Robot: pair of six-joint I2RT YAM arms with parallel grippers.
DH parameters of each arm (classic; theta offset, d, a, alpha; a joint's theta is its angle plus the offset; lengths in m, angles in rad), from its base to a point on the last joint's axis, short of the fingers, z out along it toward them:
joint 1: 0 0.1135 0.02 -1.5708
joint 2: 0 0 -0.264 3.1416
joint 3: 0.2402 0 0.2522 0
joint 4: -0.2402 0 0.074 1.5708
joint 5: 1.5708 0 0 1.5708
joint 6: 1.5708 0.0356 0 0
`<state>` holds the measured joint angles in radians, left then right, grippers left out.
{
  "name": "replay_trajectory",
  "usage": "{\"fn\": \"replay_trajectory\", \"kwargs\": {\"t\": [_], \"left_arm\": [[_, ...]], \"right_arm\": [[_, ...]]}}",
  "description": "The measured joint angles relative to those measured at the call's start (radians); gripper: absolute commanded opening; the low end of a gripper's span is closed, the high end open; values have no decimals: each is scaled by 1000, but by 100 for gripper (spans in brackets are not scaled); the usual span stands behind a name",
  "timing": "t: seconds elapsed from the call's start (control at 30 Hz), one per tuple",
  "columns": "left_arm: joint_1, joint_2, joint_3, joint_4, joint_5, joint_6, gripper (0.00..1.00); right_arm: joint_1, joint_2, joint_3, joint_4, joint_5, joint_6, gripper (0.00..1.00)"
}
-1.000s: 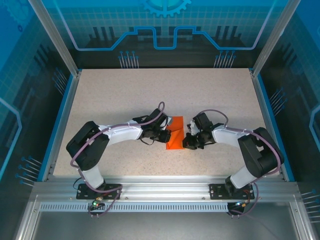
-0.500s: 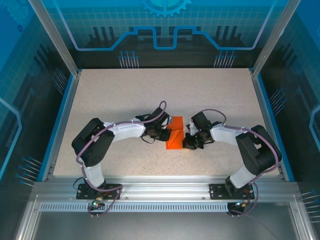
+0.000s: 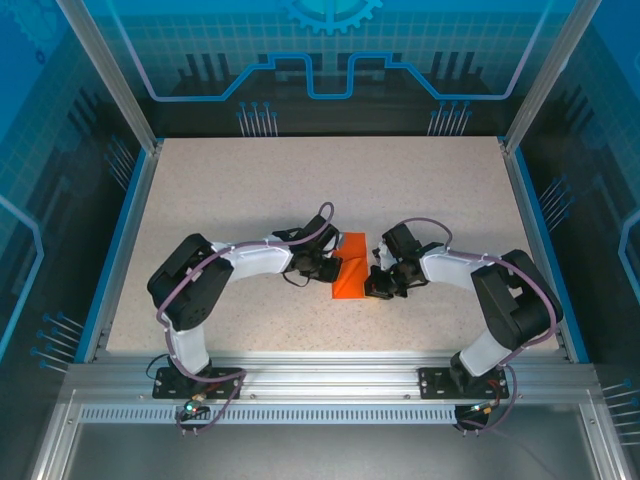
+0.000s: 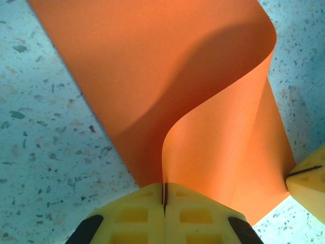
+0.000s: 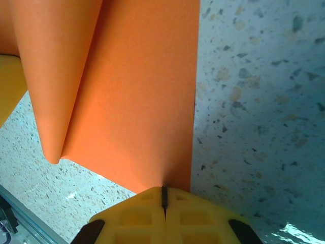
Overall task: Fold a paper plane with a square sheet of paper (fold left side to right side)
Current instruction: Fold the triangle a second time at the center of the table.
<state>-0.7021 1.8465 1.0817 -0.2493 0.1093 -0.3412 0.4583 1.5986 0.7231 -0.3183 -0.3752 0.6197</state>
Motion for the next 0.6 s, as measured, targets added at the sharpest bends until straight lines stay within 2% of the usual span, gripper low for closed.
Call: {"fn": "replay_trajectory", "kwargs": {"t": [0.6], "left_arm": [[1, 26, 10, 1, -6, 0, 4]], "right_arm": [[1, 3, 5, -6, 1, -8, 0]]}}
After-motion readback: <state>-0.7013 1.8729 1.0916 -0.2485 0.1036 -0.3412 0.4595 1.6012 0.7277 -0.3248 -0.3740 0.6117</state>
